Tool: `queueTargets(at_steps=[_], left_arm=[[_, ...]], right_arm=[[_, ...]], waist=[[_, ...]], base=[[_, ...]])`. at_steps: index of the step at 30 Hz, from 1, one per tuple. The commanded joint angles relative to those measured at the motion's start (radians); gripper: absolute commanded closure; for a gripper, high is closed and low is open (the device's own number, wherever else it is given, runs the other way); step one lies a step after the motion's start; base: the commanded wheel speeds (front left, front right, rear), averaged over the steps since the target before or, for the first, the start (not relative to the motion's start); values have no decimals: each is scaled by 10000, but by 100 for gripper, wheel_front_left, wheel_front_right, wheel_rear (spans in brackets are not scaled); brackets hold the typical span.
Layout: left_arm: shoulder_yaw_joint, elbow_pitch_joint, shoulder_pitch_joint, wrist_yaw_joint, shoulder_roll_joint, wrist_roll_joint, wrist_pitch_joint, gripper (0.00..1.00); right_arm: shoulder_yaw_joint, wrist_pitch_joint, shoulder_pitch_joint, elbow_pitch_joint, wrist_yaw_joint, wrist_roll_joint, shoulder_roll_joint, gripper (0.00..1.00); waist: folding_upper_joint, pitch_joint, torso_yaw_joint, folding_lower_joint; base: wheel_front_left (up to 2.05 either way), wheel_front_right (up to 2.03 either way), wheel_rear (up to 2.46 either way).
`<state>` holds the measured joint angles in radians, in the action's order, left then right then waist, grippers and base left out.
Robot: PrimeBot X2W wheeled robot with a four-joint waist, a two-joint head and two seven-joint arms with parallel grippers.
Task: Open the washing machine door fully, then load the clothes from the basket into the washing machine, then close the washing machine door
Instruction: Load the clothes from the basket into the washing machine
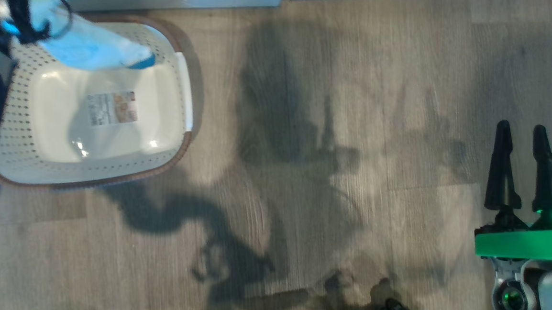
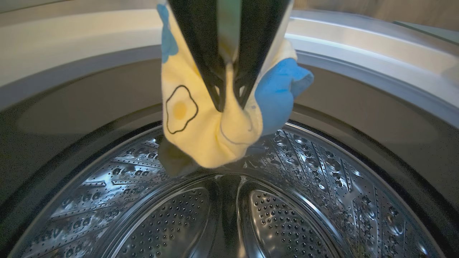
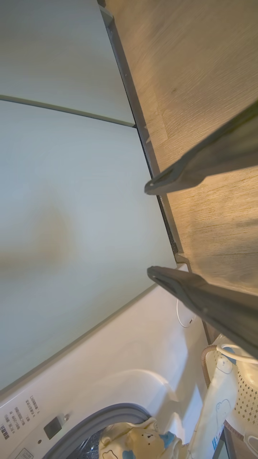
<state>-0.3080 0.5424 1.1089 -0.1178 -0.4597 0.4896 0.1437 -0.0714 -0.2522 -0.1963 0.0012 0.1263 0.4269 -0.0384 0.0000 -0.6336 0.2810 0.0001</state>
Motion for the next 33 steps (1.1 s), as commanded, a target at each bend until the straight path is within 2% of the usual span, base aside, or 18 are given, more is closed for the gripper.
queueTargets(at_steps=[1,10,19,23,28,32,33], left_arm=[[250,-350,705,6,-732,-206,299,100],[30,-224,2563,174,-1571,-726,1259,100],[-256,-16,4337,267,-1837,-1350,1191,100],[-439,376,5318,320,-2073,-1876,500,100],[-581,774,6061,253,-2007,-2272,-701,100],[-581,1484,6161,221,-1814,-2141,-726,100],[-556,1631,6163,198,-1775,-2086,-715,78]], right_arm=[[-275,-94,-84,-288,44,172,-118,0],[-637,-94,-484,-283,44,754,-118,0],[-936,-95,-809,-193,44,1164,-118,0],[-1109,-95,-915,-183,44,1348,-118,0],[-1206,-95,-984,-212,44,1471,-118,0],[-1271,-95,-1036,-181,44,1522,-118,0],[-1283,-95,-1053,-171,44,1529,-118,0]], waist=[[0,-313,252,-1],[0,-1137,807,-1],[0,-1689,1216,-1],[0,-1887,1443,-1],[0,-2043,1542,-1],[0,-2133,1553,-1],[0,-2148,1554,-1]], base=[[0,0,0],[0,0,0],[0,0,0],[0,0,0],[0,0,0],[0,0,0],[0,0,0]])
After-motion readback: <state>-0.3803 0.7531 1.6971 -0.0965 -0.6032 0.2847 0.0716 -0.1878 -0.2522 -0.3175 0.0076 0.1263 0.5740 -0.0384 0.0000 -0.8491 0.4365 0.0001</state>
